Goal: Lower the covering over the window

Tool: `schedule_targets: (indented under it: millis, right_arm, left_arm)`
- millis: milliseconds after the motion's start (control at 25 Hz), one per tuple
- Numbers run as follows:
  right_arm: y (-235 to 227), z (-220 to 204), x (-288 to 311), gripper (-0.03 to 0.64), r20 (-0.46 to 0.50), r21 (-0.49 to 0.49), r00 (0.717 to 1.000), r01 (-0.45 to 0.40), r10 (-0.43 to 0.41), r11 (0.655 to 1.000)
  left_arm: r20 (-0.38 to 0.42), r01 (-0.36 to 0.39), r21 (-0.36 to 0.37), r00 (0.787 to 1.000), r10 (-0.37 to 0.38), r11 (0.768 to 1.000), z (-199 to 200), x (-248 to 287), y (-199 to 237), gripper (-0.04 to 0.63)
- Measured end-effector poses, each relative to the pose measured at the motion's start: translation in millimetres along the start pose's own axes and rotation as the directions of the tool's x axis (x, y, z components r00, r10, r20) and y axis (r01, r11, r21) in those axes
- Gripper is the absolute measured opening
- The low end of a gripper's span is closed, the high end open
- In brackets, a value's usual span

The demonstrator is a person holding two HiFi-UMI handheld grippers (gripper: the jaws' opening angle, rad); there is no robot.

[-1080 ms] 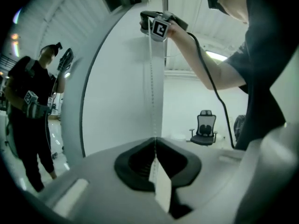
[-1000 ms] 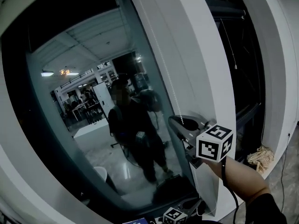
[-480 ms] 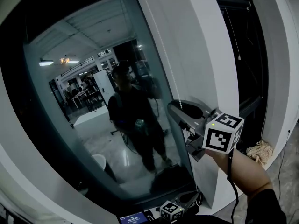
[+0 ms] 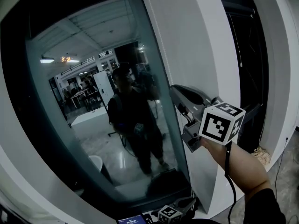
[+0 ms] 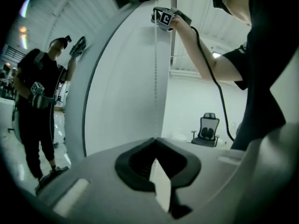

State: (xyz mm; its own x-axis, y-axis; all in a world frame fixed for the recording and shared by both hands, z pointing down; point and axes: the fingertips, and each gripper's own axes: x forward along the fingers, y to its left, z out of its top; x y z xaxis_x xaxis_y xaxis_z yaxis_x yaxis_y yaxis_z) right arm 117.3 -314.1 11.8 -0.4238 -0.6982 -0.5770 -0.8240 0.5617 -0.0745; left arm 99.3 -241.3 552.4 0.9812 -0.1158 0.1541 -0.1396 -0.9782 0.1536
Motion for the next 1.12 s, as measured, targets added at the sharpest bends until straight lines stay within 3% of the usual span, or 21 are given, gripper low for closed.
schedule_targets:
  millis: [120,280,360,400,560,680,800,920,1000,1120]
  right_arm:
    - [2,2,0,0.015,0.012,-0.019,0.999,-0.031,0.031,0.999]
    - [4,6,-7,0.012,0.038,-0.069,0.998,-0.052,0.055,0.996]
    - [9,5,-9,0.012,0.030,-0.087,0.997,-0.066,0.068,0.994]
    - [11,2,-10,0.012,0.019,-0.090,0.997,-0.071,0.073,0.993]
    - [9,-36,-17,0.012,-0.052,-0.077,0.997,-0.068,0.064,0.995]
    - [-3,-62,-27,0.012,-0.078,-0.085,0.997,-0.033,0.026,0.996]
    - [-5,-66,-29,0.014,-0.073,-0.099,0.997,-0.012,0.005,0.995]
    - [1,-63,-25,0.014,-0.066,-0.113,0.998,-0.015,0.007,0.994]
    - [0,-62,-25,0.017,-0.046,-0.111,0.999,-0.007,0.002,0.994]
    - [-4,-61,-25,0.018,-0.020,-0.087,1.000,-0.006,0.005,0.996]
  left_arm:
    - [0.002,-0.006,0.005,1.000,0.006,1.000,1,4,5,0.003]
    - [0.040,-0.084,0.018,0.996,0.084,0.996,-3,3,30,0.008]
    - [0.081,-0.115,-0.003,0.990,0.115,0.993,5,-6,35,0.091]
    - [0.111,-0.138,-0.023,0.984,0.139,0.990,12,-13,38,0.138]
    - [0.184,-0.277,-0.108,0.938,0.294,0.955,38,-42,62,0.133]
    - [0.186,-0.332,-0.132,0.917,0.352,0.934,44,-52,74,0.116]
    - [0.227,-0.346,-0.087,0.906,0.357,0.934,51,-56,77,0.114]
    - [0.340,-0.379,-0.016,0.868,0.362,0.925,102,-68,77,0.108]
    - [0.413,-0.371,-0.006,0.845,0.341,0.928,139,-73,85,0.107]
    - [0.434,-0.298,-0.023,0.857,0.278,0.954,152,-62,102,0.107]
